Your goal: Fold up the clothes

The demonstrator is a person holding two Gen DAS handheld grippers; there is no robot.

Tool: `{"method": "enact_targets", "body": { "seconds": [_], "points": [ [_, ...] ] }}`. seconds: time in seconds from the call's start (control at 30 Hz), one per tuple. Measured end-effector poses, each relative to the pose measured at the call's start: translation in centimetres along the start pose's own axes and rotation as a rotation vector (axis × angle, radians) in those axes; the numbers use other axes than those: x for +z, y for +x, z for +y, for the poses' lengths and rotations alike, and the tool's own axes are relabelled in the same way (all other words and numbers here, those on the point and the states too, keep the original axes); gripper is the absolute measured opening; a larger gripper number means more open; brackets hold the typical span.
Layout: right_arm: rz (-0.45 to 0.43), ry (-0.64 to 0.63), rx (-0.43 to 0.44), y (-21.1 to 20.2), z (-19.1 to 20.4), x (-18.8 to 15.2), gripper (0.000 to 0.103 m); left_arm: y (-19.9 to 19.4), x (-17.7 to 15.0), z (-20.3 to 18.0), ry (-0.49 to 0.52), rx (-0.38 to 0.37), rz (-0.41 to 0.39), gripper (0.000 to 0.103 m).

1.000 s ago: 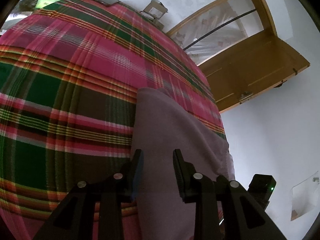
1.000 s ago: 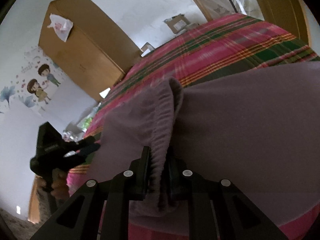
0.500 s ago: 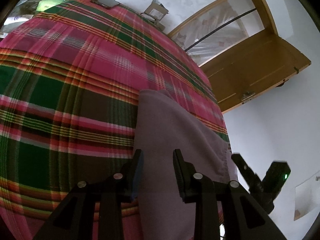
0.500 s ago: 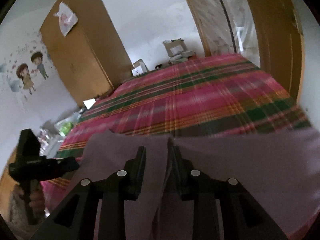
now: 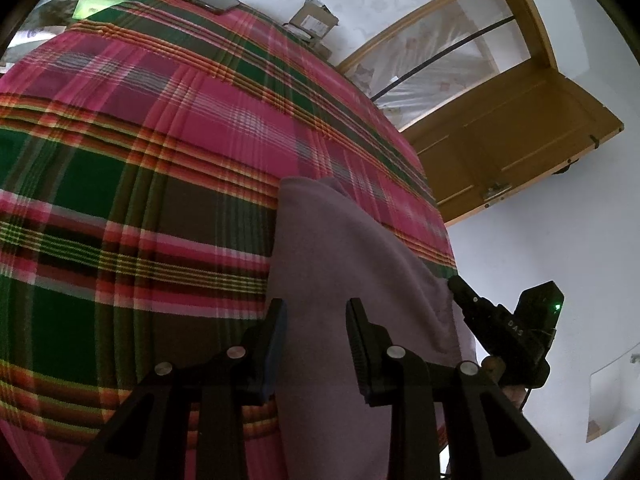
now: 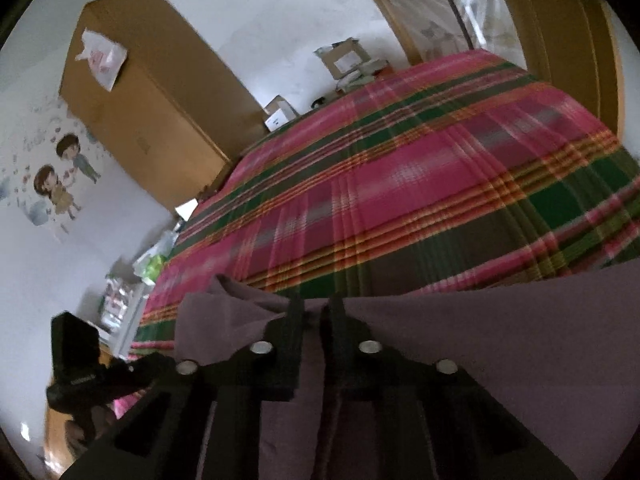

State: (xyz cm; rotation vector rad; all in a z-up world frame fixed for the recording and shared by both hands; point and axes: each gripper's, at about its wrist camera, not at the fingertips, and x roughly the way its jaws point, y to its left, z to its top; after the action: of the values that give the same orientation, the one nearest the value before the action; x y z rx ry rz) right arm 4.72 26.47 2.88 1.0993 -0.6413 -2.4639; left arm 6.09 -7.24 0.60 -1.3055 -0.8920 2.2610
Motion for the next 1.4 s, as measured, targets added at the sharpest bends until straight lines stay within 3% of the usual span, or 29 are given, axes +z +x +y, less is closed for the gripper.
{"method": "enact_targets", "body": {
  "seconds": [0.17,0.47,0.6,0.77,0.87,0.97,1.03,1.2,1.3,1.4],
  "points": [
    [0.020,0.087,0.057,0.0,-1.4,-0.2,0.014,0.1,0.0,0.0,0.000,0.000,0.001,0.031],
    [0.053,0.090,0.133,0.1,-1.1,-0.4,0.015,0.3,0.0,-0.1,-0.003,0.004,0.001,0.031],
    [0.012,0.045,0.128,-0.6,-0.8,-0.6,0.008,0.3,-0.1,-0.1,-0.003,0.007,0.001,0.031],
    [-0.066,0.032,0.051,-1.5,-0.9,-0.3,0.003,0.4,-0.1,-0.2,0.001,0.011,0.001,0.031],
    [-0.068,0.025,-0.076,-1.1,-1.6,-0.5,0.001,0.4,-0.1,-0.3,0.000,0.016,-0.001,0.031],
    [-0.058,0.066,-0.044,-1.0,-2.2,-0.8,0.002,0.4,-0.1,-0.3,-0.002,0.019,-0.001,0.031],
    [-0.081,0.036,-0.078,-1.4,-1.5,-0.9,0.004,0.4,-0.1,-0.4,-0.002,0.021,-0.002,0.031],
    [-0.138,-0.189,-0.068,-2.5,3.1,-1.7,0.008,0.4,-0.2,-0.6,-0.005,0.029,-0.007,0.031],
    [-0.099,-0.335,-0.081,-1.5,5.5,-2.7,0.008,0.3,-0.3,-0.7,-0.005,0.033,-0.008,0.031],
    [-0.046,-0.453,-0.164,0.2,6.8,-3.7,0.009,0.2,-0.3,-0.7,-0.004,0.035,-0.007,0.031]
  ]
}}
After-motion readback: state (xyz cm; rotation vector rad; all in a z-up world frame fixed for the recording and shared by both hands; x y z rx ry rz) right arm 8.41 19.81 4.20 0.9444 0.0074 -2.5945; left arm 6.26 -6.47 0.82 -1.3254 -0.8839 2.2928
